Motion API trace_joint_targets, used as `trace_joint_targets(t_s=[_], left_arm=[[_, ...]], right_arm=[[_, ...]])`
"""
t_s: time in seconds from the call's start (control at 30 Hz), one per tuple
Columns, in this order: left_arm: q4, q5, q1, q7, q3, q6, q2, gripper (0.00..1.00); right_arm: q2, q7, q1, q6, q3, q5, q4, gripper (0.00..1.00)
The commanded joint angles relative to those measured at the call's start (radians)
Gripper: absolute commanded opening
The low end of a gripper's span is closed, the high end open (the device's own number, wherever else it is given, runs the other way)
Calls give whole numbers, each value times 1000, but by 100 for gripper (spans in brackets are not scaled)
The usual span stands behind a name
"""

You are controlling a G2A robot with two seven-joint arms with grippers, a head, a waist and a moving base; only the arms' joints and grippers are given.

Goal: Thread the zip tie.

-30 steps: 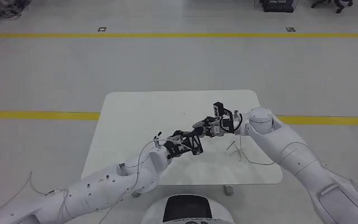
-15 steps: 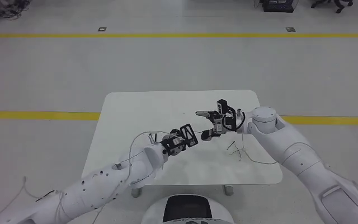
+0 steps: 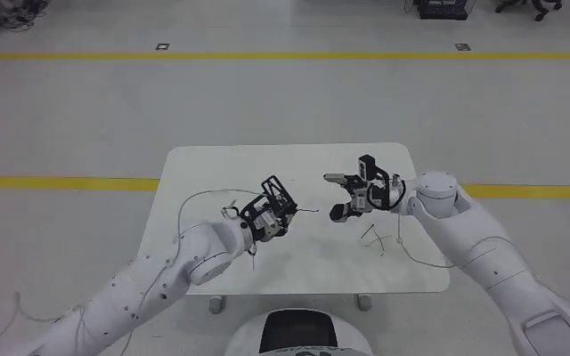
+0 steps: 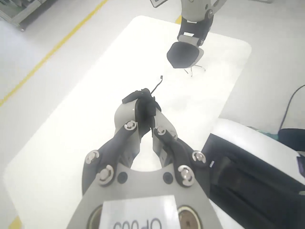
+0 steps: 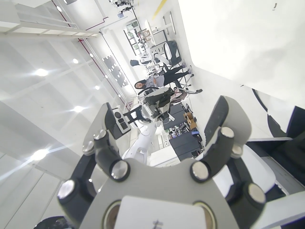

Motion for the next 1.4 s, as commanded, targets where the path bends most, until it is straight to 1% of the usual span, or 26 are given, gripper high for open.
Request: trace_joint_targets(t_s=[0.0,0.03,0.07,0.13,0.37,0.4,0.43,0.47,0.5,0.57,0.6,0.63,0.67,0.8,0.83,0.87,0.9,0.93,0.97,1.0,1.03,1.07,1.23,1.27,1.3,1.37], left_arm=[[9,-68,8,2,-17,-4,0,0],[12,-94,10,2,-26,-6,-1,0],[18,-141,15,7,-37,-9,-1,0],[28,-191,17,-4,-52,-6,-2,0],[29,-192,16,-10,-56,-5,-2,0],[38,-214,23,-5,-56,2,-3,0],[50,-260,28,0,-65,17,-5,0],[55,-305,31,1,-73,23,-7,0],[65,-378,36,-5,-83,15,-8,0],[90,-527,44,-11,-105,-16,-11,0],[104,-584,45,-24,-115,-35,-11,0],[125,-667,48,-40,-126,-53,-12,0],[137,-734,50,-49,-132,-75,-14,0],[192,-950,53,-94,-146,-171,-21,0],[206,-978,49,-106,-148,-187,-22,0],[220,-1029,49,-120,-145,-205,-25,0],[233,-1064,47,-135,-142,-218,-28,0],[248,-1083,42,-147,-140,-222,-30,0],[263,-1122,39,-157,-135,-219,-34,0],[273,-1140,33,-163,-133,-219,-36,0],[279,-1104,18,-156,-136,-229,-38,0],[278,-1083,14,-150,-137,-234,-38,0],[278,-1083,14,-150,-137,-234,-38,0],[280,-1084,17,-149,-133,-221,-39,0],[288,-1098,19,-158,-130,-172,-40,0],[291,-1149,18,-181,-124,-119,-43,0]], right_arm=[[4,6,-6,0,10,-13,-6,100],[5,7,-10,0,15,-16,-9,100],[7,18,-11,0,17,-34,-18,100],[8,20,-11,0,18,-37,-19,100],[8,20,-11,0,18,-37,-19,100],[8,20,-11,0,18,-37,-19,100],[7,7,-15,-5,19,-39,-16,100],[7,-2,-19,-17,21,-41,-18,100],[7,38,-22,-72,24,-49,-21,100],[10,128,-21,-144,35,-52,13,100],[11,166,-18,-178,38,-60,30,100],[12,207,-13,-206,41,-70,57,100],[12,233,-8,-237,46,-71,71,100],[8,361,8,-324,44,-66,137,100],[6,388,15,-336,41,-65,154,100],[2,420,24,-364,38,-58,173,100],[-1,431,28,-382,29,-55,183,100],[-3,431,33,-394,17,-55,190,100],[-6,431,40,-406,-4,-54,194,100],[-6,431,40,-406,-4,-54,194,100],[-6,431,40,-406,-4,-54,194,100],[-6,431,40,-406,-4,-54,194,100],[-6,431,40,-406,-4,-54,194,100],[-6,431,40,-406,-4,-54,194,100],[-6,429,38,-418,-5,-64,183,100],[-7,431,30,-452,-14,-73,167,100]])
